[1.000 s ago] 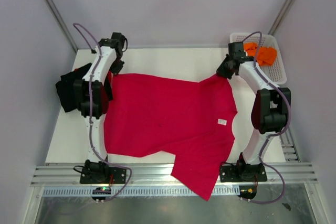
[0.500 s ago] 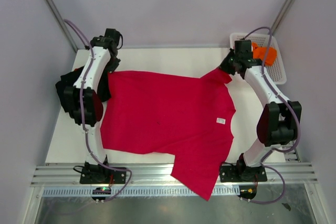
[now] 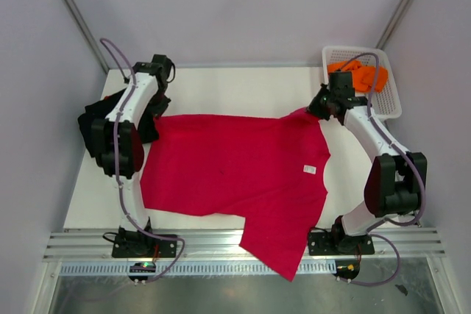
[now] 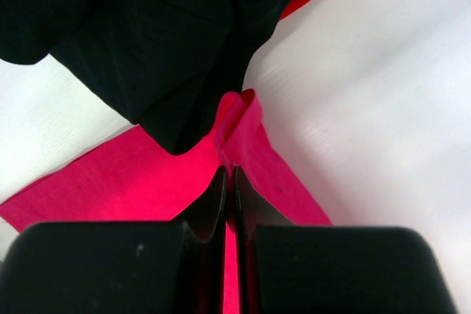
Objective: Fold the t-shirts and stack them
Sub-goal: Fold the flattened tshirt in 1/3 of the way
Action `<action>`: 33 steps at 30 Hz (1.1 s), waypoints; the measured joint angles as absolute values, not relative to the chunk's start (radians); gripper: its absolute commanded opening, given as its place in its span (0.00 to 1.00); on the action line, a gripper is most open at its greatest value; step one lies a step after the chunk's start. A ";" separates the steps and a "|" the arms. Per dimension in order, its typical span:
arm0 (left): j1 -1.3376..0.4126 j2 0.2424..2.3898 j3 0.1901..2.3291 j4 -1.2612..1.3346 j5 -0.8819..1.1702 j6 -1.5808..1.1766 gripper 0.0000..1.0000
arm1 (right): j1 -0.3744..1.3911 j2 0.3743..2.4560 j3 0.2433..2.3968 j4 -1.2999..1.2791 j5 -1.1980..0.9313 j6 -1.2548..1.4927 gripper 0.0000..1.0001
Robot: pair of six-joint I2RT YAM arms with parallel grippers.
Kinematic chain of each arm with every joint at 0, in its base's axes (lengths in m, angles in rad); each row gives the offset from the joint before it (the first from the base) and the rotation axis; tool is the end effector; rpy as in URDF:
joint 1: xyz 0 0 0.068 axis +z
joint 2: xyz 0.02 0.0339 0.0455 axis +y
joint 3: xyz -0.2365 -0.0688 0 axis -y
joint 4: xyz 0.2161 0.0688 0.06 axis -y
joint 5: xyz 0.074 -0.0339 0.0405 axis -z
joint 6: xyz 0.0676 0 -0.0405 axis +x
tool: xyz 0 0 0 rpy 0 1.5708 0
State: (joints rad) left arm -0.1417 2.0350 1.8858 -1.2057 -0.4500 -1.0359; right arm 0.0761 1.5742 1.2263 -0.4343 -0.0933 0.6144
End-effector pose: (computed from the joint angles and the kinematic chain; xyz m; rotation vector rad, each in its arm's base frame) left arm 0.3778 -0.0242 0.2204 -1.2249 2.4002 0.3506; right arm 0.3432 0.0325 0.2331 0.5915 2.3191 0.4421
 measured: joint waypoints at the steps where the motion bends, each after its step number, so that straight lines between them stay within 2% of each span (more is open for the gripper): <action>1: -0.142 2.035 1.876 -1.207 -0.450 -1.034 0.00 | 0.076 1.564 1.215 -0.434 -0.095 0.609 0.06; 14: -0.151 1.918 1.782 -1.213 -0.446 -1.011 0.00 | 0.076 1.428 1.135 -0.450 -0.137 0.581 0.07; 33: -0.195 1.765 1.536 -1.205 -0.420 -1.019 0.00 | 0.076 1.230 0.997 -0.511 -0.155 0.580 0.06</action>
State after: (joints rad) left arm -0.1951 1.7649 1.5364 -1.2053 -0.4198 -1.0187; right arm 0.0761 1.2297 0.9970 -0.5106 -0.1547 0.5800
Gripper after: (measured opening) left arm 0.012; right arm 0.068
